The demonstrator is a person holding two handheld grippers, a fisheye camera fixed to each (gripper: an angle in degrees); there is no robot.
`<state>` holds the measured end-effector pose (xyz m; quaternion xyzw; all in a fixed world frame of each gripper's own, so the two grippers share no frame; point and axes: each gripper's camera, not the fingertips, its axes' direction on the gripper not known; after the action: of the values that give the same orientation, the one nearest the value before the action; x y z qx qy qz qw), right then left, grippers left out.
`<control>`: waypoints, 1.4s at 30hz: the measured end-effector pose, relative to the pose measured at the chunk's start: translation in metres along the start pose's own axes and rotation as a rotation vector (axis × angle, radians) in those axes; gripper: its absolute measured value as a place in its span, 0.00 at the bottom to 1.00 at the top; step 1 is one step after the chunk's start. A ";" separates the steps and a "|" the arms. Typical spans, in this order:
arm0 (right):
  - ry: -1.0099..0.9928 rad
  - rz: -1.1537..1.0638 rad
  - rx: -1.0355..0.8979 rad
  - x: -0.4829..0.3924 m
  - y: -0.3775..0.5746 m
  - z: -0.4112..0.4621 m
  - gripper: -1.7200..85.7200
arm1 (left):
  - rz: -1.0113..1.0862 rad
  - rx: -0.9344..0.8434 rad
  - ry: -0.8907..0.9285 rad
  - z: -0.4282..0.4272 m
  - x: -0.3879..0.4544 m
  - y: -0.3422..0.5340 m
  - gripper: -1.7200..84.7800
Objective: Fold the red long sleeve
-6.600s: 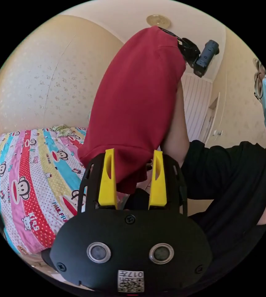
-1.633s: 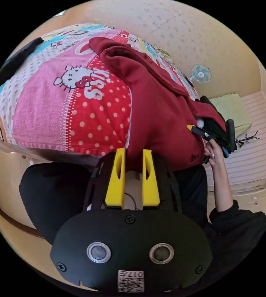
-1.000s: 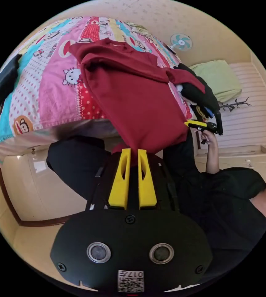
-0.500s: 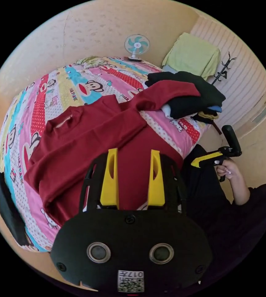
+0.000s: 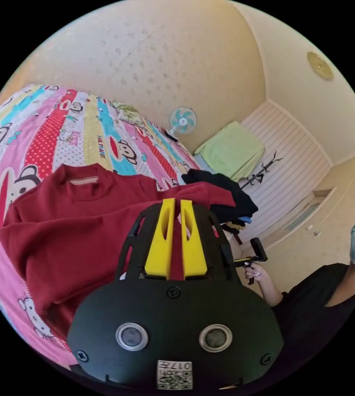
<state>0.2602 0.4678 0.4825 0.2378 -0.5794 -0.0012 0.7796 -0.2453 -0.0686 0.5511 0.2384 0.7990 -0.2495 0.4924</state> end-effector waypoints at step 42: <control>0.337 0.140 0.687 -0.012 -0.132 -0.143 0.17 | -0.152 0.075 -0.156 0.011 -0.073 0.153 0.12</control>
<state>0.4213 0.4065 0.3919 0.4416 -0.4248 0.2851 0.7371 -0.1130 0.0310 0.5874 0.1754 0.7643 -0.3335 0.5234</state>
